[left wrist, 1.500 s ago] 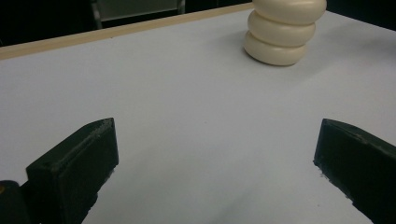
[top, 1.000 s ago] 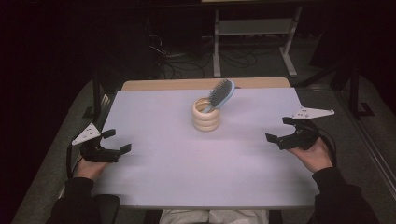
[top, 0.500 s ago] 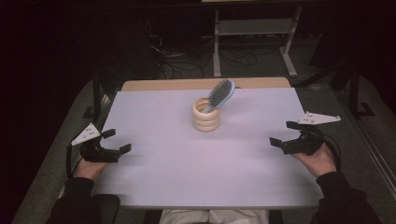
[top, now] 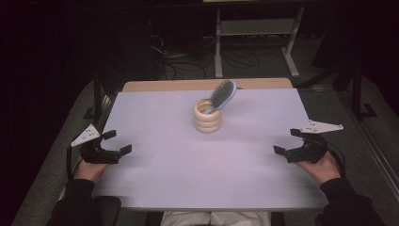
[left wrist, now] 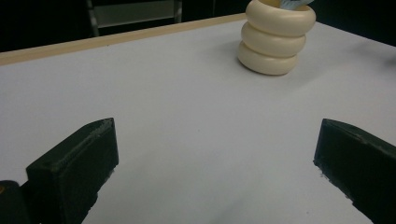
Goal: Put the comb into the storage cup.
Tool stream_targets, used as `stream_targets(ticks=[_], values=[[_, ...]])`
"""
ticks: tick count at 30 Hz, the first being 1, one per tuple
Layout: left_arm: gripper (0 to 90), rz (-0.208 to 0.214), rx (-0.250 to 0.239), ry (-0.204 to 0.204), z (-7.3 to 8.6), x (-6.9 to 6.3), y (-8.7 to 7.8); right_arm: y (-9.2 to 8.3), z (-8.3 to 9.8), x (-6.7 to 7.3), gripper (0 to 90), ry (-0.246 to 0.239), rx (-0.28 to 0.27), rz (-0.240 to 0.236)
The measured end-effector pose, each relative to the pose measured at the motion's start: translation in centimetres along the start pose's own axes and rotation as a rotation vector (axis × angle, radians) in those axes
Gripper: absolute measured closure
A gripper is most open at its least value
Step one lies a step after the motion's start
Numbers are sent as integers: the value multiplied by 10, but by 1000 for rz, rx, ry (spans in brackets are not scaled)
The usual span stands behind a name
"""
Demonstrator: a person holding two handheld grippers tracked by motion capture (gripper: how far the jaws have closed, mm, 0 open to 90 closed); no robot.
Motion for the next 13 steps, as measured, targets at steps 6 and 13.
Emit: stream_targets(ticks=[6, 13], values=[[0, 2, 2, 1, 0, 0, 0, -3, 7, 2, 0, -17, -3, 16], [0, 11, 4, 3, 0, -1, 2, -8, 11, 2, 0, -4, -18, 32]])
Point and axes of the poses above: each handheld gripper's, and its own axes: y roughly forward along the jaws, z roughly out of its underside, x roughly to its left, the point moved 2 cm from there along y, roughly forward along the jaws, and after that the axes turned 14 degrees about -x, right-handed, at the moved point
